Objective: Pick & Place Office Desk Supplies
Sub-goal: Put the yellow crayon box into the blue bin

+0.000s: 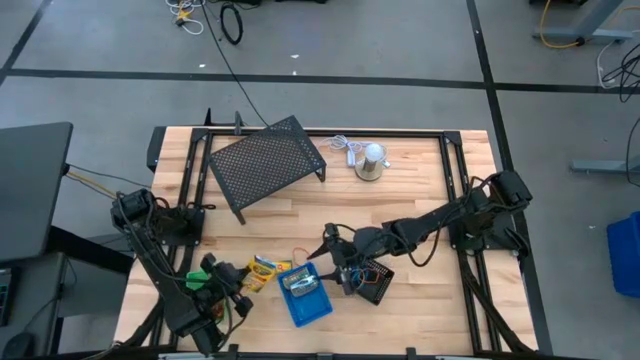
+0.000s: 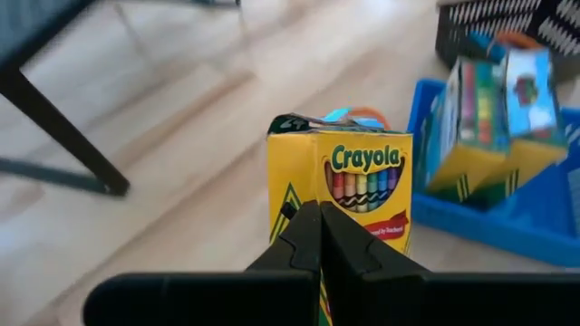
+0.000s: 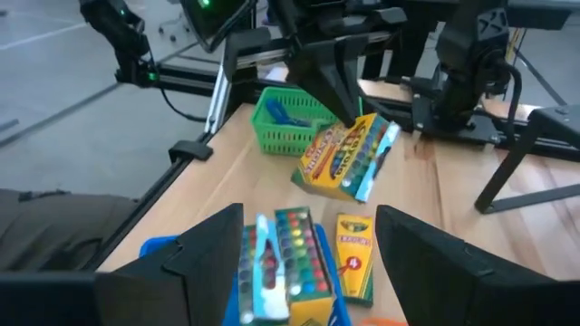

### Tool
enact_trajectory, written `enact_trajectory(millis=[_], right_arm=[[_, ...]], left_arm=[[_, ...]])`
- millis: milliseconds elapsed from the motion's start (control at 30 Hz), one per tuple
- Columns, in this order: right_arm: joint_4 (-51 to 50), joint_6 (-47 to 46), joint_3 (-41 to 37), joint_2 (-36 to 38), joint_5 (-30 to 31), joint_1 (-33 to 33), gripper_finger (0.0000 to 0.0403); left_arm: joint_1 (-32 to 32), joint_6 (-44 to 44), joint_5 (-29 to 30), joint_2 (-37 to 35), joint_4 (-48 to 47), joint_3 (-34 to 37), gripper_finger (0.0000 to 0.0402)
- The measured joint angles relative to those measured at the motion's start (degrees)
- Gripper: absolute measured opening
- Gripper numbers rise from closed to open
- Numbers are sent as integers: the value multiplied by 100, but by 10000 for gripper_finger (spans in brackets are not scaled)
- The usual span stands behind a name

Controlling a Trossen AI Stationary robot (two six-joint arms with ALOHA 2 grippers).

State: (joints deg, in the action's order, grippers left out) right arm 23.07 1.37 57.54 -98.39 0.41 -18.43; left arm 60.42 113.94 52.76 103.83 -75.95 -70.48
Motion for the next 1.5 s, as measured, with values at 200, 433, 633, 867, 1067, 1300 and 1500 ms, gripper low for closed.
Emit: enact_trajectory(millis=[200,433,633,867,1067,1300,1500], right_arm=[[157,-34,0,-1,-374,266,259],[461,-68,0,-2,-713,563,259],[1410,-204,-415,-2,-819,802,259],[3719,-852,-1629,-10,-892,1246,259],[4477,-1111,-1868,-9,-1050,1383,259],[4589,-971,-1843,-9,-1094,1381,259],[4588,-946,-1843,-9,-965,1626,259]], left_arm=[[-85,314,849,0,-549,-67,0],[-334,416,1796,-2,-1411,-382,0],[-562,171,2447,-178,-1416,-417,0],[-833,-163,3072,-364,-1407,-417,0],[-1309,-198,3695,-367,-1378,-417,0],[-1891,-487,3733,-367,-1008,-417,0],[-2152,-960,3731,-367,-477,-415,0]])
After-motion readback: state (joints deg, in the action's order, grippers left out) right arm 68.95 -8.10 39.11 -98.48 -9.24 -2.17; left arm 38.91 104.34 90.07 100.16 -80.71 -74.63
